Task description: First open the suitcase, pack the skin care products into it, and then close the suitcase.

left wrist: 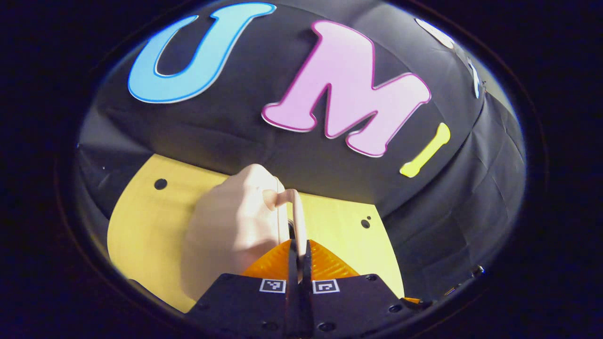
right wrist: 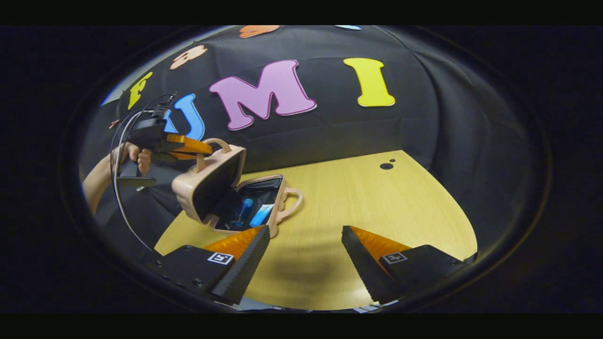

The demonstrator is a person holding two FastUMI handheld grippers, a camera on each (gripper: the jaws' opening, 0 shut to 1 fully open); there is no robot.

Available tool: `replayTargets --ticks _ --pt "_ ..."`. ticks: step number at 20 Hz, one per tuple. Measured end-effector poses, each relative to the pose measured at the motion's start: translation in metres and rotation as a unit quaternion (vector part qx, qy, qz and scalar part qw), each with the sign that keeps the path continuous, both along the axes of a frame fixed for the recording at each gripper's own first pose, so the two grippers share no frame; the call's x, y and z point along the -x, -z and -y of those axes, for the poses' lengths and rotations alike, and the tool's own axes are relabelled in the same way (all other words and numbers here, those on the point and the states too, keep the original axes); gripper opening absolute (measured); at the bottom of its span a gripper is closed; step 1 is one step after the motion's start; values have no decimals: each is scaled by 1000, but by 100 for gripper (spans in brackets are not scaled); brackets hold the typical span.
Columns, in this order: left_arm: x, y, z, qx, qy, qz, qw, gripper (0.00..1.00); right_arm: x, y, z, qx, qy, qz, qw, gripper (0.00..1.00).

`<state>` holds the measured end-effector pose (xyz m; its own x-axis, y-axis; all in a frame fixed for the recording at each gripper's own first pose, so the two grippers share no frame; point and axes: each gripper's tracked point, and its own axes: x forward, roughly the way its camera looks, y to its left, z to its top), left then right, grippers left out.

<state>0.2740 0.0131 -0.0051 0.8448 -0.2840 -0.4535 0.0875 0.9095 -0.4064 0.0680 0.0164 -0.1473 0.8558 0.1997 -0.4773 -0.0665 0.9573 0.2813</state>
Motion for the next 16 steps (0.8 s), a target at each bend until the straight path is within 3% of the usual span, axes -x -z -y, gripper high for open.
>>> replayTargets --ticks 5,9,12,14,16 --pt "-19 91 78 19 22 -71 997 6 6 -2 44 7 45 5 999 97" --pt "-24 155 103 25 21 -132 991 6 18 -4 66 11 71 6 997 100" --pt "-23 165 110 -10 25 -139 990 8 24 -8 77 22 94 11 995 97" --pt "-20 161 119 -37 40 -129 990 18 23 -17 78 20 103 18 994 97" --pt "-12 140 132 -8 52 -104 993 51 20 -34 78 20 112 37 993 97"
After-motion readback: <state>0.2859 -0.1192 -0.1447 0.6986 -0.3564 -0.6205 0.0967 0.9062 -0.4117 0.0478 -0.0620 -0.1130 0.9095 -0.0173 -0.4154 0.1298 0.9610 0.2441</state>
